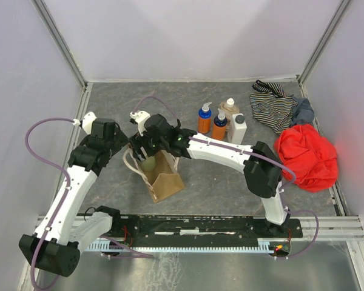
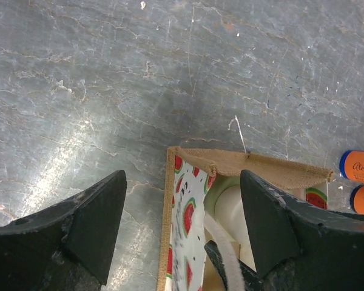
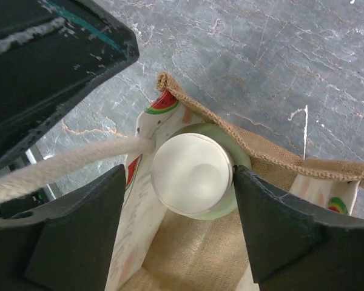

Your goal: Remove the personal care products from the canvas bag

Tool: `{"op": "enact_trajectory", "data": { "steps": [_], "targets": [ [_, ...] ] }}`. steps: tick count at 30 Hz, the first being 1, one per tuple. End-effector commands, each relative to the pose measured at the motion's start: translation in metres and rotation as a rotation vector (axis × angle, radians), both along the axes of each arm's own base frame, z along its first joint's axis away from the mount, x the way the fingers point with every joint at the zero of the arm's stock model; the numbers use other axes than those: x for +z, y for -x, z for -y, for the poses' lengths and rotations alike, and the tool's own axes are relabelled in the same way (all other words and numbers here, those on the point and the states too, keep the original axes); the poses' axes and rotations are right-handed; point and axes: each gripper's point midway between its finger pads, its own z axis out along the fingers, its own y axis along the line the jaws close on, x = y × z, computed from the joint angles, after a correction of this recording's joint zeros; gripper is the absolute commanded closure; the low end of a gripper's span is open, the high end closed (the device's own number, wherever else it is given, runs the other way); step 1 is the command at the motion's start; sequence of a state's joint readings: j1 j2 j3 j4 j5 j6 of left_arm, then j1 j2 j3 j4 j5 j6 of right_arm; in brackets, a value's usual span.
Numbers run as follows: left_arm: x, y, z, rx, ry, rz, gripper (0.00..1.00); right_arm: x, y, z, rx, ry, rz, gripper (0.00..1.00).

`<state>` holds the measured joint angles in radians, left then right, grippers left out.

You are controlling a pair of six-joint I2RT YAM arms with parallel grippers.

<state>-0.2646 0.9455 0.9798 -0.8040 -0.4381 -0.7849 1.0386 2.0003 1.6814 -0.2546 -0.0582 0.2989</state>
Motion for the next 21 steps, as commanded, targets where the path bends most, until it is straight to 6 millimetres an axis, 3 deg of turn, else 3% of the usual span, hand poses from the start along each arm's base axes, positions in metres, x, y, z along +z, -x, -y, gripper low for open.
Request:
{"op": "enact_trajectory", "data": {
  "steps": [1, 6, 14, 16, 21],
  "targets": [
    [-0.001, -0.009, -0.001, -0.045, 0.019, 0.018, 0.17, 0.011, -0.015, -0.01, -0.025, -0.028, 0.05, 0.25],
    [-0.018, -0.017, 0.018, -0.131, 0.104, 0.02, 0.19, 0.004, -0.023, 0.004, -0.069, 0.057, 0.093, 0.47],
    [-0.055, -0.026, 0.039, -0.214, 0.16, -0.054, 0.28, 0.006, -0.019, 0.024, -0.087, 0.089, 0.116, 0.53],
    [-0.06, -0.029, 0.043, -0.231, 0.171, -0.059, 0.39, 0.011, -0.017, 0.026, -0.086, 0.078, 0.115, 0.53],
    [-0.063, -0.032, 0.049, -0.26, 0.184, -0.07, 0.79, 0.024, -0.015, 0.035, -0.097, 0.082, 0.132, 0.54]
  ]
}}
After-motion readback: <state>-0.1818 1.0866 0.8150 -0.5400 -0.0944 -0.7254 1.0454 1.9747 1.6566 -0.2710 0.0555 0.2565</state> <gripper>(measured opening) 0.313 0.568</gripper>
